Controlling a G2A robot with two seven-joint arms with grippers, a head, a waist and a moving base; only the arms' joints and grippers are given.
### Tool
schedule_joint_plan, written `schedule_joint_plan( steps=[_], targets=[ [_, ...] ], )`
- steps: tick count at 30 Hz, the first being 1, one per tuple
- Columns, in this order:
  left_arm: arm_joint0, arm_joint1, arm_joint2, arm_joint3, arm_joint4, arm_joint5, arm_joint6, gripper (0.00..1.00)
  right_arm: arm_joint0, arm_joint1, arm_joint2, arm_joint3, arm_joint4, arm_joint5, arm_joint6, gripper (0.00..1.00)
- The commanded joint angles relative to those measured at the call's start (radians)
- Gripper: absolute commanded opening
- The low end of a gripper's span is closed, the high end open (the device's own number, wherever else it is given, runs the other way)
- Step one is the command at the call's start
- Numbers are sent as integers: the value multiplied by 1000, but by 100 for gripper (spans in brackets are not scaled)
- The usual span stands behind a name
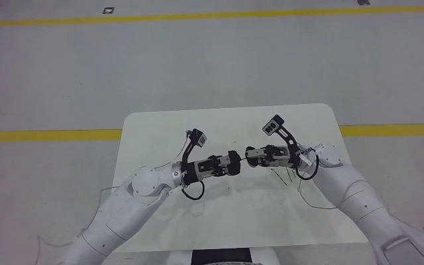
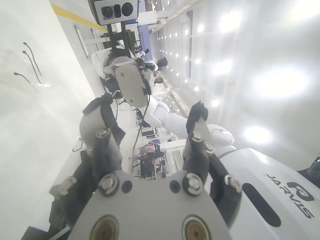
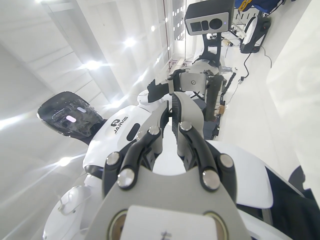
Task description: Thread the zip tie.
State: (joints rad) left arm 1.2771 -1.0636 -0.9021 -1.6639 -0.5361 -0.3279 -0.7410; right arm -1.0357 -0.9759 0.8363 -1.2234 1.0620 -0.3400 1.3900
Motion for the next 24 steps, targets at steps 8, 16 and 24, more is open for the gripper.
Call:
schedule_joint_plan(
  steps=[8, 16, 24],
  targets=[
    [-1, -2, 0, 3, 0, 1, -6, 43, 11, -5, -2, 18, -42, 0, 0, 0],
    [1, -3, -1, 4, -1, 2, -8, 38, 10, -14, 12, 31, -90, 0, 0, 0],
    [1, -4, -1, 7, 2, 8, -12, 37, 3, -25, 24, 34, -109, 0, 0, 0]
  ],
)
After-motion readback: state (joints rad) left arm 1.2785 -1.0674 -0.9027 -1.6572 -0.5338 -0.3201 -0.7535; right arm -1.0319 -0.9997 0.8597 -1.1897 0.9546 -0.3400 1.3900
